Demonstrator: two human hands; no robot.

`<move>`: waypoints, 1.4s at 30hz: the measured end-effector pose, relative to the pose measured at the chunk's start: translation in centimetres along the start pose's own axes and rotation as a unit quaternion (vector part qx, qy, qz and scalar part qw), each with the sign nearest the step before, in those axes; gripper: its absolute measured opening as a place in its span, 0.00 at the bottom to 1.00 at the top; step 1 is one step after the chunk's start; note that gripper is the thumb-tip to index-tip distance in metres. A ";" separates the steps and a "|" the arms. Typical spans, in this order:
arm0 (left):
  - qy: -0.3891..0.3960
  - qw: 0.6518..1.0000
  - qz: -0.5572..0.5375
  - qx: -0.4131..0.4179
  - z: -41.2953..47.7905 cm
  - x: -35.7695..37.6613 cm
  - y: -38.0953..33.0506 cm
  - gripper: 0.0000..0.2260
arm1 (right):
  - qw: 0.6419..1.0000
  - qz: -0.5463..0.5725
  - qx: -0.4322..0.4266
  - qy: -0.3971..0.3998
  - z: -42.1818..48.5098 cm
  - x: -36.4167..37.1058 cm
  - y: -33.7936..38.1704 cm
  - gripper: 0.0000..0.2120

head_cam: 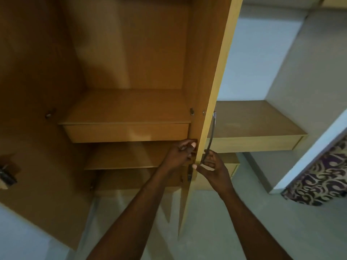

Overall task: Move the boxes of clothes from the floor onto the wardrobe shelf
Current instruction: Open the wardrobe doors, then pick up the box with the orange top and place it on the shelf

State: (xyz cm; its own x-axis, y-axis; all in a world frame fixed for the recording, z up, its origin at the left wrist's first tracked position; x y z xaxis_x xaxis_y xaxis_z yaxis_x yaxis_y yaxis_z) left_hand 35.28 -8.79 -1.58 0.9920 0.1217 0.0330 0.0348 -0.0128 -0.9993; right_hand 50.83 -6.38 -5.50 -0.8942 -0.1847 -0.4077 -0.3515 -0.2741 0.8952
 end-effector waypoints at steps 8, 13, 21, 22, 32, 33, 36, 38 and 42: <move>0.020 0.999 -0.017 -0.031 1.4 10.6 1.3 0.19 | 0.999 -0.024 0.020 -0.029 0.7 -9.2 -4.3 0.22; 0.021 1.000 -0.009 -0.021 2.5 15.6 2.5 0.21 | 0.998 -0.056 0.022 -0.030 2.1 -13.0 -5.9 0.21; -0.013 0.999 -0.019 -0.026 2.7 18.9 3.3 0.21 | 0.998 -0.055 0.040 -0.004 1.3 -14.9 -6.7 0.23; -0.014 0.999 -0.020 -0.029 2.7 18.8 3.3 0.21 | 0.998 -0.041 0.043 -0.011 0.9 -14.8 -6.7 0.21; -0.123 0.987 -0.029 -0.102 -4.7 10.4 8.0 0.08 | 0.986 0.002 0.130 0.101 -3.3 -6.8 -9.3 0.07; -0.141 0.983 -0.034 -0.114 -6.1 9.1 8.8 0.07 | 0.982 -0.008 0.129 0.138 -3.5 -5.3 -9.3 0.06; -0.188 0.969 -0.031 -0.160 -10.3 5.0 11.7 0.09 | 0.959 -0.037 0.120 0.255 -4.7 -0.2 -8.8 0.04; -0.225 0.956 -0.041 -0.184 -13.2 2.2 13.6 0.10 | 0.944 -0.041 0.109 0.309 -6.0 3.4 -8.1 0.03; -0.283 0.932 -0.066 -0.215 -18.5 -2.6 16.6 0.12 | 0.917 -0.051 0.091 0.385 -8.4 10.2 -6.2 0.04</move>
State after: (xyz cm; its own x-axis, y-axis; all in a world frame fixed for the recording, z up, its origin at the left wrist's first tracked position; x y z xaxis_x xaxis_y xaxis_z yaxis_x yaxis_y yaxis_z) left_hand 35.54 -27.67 -17.90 0.7573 0.6528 0.0190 0.3182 -0.3435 -0.8836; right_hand 46.26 -14.43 -16.73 -0.4176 -0.7976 -0.4352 -0.5256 -0.1786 0.8317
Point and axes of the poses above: each hand's wrist, its own z-axis towards the middle knuckle, its own x-axis out of the palm, y = z × x, the point moved 5 cm from there along z, towards the middle knuckle, and after that the axes turned 5 degrees about -z, right-handed, at the moved point
